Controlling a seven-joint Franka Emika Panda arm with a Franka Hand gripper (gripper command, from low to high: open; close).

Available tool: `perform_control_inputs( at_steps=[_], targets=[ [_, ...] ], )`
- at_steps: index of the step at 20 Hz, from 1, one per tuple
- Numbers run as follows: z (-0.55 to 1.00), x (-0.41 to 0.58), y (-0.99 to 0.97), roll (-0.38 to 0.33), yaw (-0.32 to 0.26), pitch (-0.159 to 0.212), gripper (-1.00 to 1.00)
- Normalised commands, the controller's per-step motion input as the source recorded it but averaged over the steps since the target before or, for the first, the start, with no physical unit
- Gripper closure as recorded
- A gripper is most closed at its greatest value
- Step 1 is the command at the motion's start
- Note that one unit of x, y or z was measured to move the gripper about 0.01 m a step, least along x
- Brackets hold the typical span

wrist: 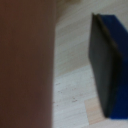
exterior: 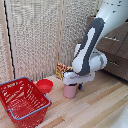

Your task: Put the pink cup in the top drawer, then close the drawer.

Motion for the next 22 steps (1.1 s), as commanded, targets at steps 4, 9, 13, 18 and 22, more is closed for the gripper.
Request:
perform_control_inputs(
  at_steps=[4,9,13,18,22],
  targets=[
    [0.02,0.09,0.07,0.001,0.0,0.007,1.0],
    [0.35,0.114,0.04,0.032,0.0,0.068,1.0],
    [0.61,0.091,0.0,0.029,0.0,0.118,1.0],
    [0.56,0.133,0.0,0.002,0.0,0.094,1.0],
    [0.54,0.359,0.0,0.014,0.017,0.078,1.0]
  ],
)
